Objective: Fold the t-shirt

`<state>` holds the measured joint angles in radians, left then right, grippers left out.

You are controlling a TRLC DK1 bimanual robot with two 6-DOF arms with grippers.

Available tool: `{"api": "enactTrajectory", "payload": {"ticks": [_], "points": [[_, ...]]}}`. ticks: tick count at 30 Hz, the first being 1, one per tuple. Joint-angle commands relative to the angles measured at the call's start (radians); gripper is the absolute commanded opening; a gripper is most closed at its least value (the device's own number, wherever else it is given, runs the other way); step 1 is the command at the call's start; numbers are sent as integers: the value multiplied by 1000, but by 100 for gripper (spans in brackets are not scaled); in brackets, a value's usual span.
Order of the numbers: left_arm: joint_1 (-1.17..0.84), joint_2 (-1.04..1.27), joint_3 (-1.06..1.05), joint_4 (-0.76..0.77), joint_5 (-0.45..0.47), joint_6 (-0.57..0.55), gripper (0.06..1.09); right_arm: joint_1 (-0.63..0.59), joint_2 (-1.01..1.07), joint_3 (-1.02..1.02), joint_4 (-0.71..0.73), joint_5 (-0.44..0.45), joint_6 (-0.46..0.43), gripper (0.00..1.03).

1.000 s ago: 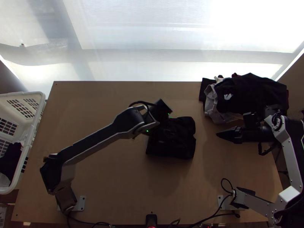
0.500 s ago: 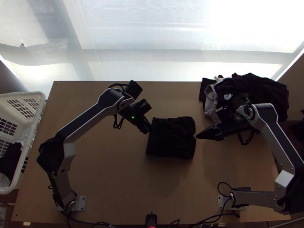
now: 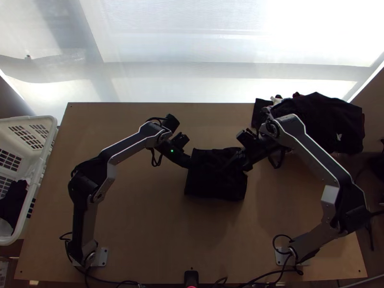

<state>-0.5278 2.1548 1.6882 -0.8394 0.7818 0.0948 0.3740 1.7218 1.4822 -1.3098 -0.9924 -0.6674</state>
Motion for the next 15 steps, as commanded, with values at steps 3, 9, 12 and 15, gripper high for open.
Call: {"api": "enactTrajectory", "payload": {"ticks": [3,9,12,15], "points": [[11,51,-32,65,-33,-27,23,129,179,121,99,-11,-11,3],[9,40,-65,95,-102,-17,23,148,291,127,135,-12,-54,3],[0,37,-61,105,-107,-20,23,157,306,135,147,-11,-75,3],[-9,36,-56,106,-110,-23,23,158,334,130,198,14,-81,3]]}}
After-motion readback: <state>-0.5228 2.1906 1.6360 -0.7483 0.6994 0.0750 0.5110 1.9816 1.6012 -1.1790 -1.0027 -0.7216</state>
